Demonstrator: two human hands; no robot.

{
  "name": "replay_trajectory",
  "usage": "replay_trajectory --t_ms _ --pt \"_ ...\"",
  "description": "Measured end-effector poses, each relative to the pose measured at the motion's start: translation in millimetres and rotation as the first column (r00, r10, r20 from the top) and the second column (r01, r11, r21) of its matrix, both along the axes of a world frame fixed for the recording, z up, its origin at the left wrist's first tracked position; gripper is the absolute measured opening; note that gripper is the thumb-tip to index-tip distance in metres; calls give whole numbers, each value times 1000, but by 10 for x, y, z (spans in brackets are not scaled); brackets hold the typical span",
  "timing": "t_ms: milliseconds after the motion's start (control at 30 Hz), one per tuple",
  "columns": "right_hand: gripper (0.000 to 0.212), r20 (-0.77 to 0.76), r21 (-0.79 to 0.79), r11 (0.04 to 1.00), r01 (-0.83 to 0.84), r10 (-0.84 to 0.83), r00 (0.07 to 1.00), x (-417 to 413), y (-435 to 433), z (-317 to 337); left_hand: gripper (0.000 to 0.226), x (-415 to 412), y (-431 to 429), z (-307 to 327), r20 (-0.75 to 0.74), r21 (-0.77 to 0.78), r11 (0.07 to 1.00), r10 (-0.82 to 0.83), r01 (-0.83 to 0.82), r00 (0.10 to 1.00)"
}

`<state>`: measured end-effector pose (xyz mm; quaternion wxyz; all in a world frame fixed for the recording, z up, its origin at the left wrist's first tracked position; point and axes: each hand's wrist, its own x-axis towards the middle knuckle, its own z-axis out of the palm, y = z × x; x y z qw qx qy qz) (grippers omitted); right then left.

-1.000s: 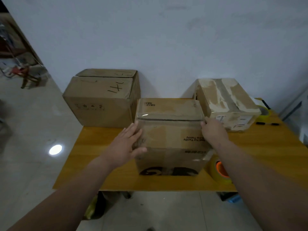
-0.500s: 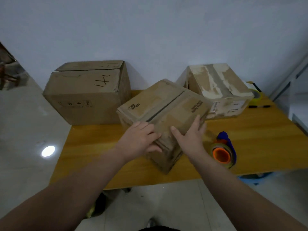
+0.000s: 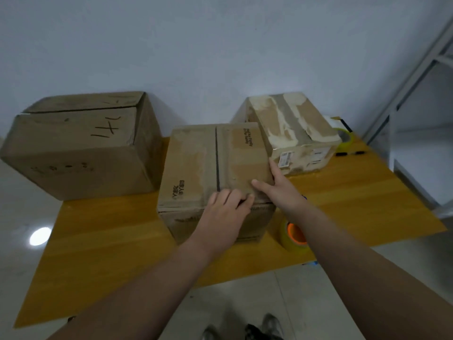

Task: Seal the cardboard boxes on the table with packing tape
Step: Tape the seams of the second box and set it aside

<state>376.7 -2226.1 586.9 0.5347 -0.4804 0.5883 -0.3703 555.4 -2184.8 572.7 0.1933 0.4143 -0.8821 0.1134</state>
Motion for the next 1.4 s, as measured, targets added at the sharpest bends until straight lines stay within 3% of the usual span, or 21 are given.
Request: replay_trajectory --t_ms 133,233,333,367,500,600,667,767,933,1067,1100,1133,1167,1233,1300,1400 --pt "74 41 41 995 88 -89 995 -330 -48 -70 46 -365 -192 -2 -21 -18 989 144 -144 989" --pt "64 -292 129 988 84 -43 955 -617 -13 -424 41 -639 -321 -108 14 -70 964 257 -255 966" --pt "66 -596 304 951 52 147 790 -916 55 -872 57 -831 -356 -244 51 -38 936 352 -350 935" --pt "74 -612 353 932 77 167 773 -990 69 -955 60 -865 -361 -279 56 -36 930 366 -365 929" --pt "99 -485 439 894 94 148 862 -1167 30 -1119 65 -886 -362 -302 89 -25 930 368 -367 926" --pt "80 -553 449 890 85 202 808 -1260 -58 -1185 65 -879 -267 -257 107 -7 925 379 -380 919" --pt "56 -575 437 898 51 236 783 -1300 -74 -1185 65 -896 -156 -234 99 9 911 408 -411 907" --pt "47 -551 354 935 -9 216 806 -1329 -30 -1132 66 -925 -17 -225 103 38 892 445 -450 890" --pt "72 -397 33 999 20 -5 918 -1338 151 -926 65 -894 66 -233 140 73 884 449 -461 883" --pt "88 -283 -180 983 40 -91 955 -1273 288 -684 48 -917 118 -52 -132 224 913 374 -340 918" --pt "88 -296 -222 974 34 -101 950 -1245 328 -628 48 -928 110 38 -232 369 888 375 -276 897" --pt "87 -317 -268 963 25 -113 942 -1216 369 -585 53 -947 108 143 -319 569 799 430 -192 845" --pt "85 -336 -317 948 14 -126 933 -1182 403 -546 59 -975 98 253 -380 757 649 533 -76 756" --pt "79 -354 -398 917 -9 -144 924 -1104 454 -476 71 -1011 58 429 -368 921 369 727 123 580" --pt "77 -378 -439 897 -42 -142 915 -1011 493 -402 69 -1011 50 524 -350 936 312 755 165 555" --pt "76 -445 -480 871 -104 -140 885 -854 554 -292 42 -958 97 605 -417 908 371 747 197 517"
